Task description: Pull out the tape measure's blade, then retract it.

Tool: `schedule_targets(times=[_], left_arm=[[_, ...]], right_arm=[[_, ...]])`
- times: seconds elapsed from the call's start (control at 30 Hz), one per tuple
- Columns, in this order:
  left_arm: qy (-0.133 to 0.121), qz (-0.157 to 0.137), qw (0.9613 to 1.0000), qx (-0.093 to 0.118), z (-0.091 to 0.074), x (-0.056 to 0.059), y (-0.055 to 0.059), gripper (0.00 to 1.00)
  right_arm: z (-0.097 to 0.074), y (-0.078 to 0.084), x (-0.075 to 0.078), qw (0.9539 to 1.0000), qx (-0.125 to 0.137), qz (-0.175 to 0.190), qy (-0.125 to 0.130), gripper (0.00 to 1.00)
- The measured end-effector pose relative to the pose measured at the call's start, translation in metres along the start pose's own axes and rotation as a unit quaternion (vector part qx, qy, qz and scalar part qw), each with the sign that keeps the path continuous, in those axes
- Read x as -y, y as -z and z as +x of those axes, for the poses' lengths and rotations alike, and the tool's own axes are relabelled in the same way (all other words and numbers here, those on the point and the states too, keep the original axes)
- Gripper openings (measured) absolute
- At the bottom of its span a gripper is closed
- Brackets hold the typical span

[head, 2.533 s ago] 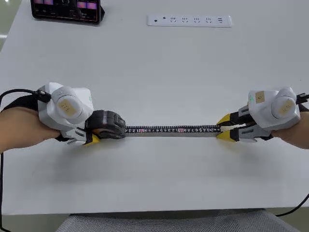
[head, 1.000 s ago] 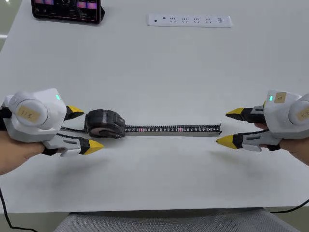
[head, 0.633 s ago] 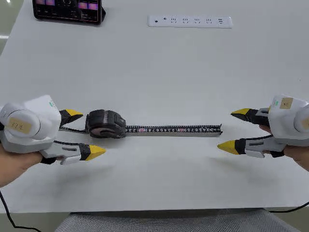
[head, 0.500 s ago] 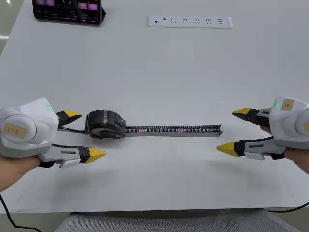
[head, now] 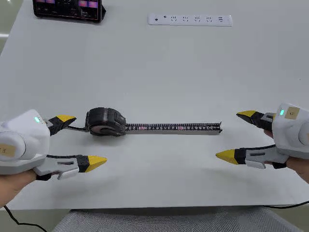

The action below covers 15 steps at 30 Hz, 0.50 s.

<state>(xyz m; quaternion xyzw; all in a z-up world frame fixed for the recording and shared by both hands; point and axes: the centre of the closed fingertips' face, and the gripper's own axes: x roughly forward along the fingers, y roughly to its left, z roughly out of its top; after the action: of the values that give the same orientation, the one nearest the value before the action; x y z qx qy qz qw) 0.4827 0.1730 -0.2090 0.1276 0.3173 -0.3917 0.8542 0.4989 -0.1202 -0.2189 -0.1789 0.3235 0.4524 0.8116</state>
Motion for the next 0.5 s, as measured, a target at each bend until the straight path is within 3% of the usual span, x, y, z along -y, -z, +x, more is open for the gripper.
schedule_targets(times=[0.5], left_arm=[[-0.021, -0.023, 0.9994, 0.014, -0.012, 0.007, 0.009, 0.83]], right_arm=[[-0.01, 0.004, -0.005, 0.9998, 0.012, 0.013, 0.012, 0.8]])
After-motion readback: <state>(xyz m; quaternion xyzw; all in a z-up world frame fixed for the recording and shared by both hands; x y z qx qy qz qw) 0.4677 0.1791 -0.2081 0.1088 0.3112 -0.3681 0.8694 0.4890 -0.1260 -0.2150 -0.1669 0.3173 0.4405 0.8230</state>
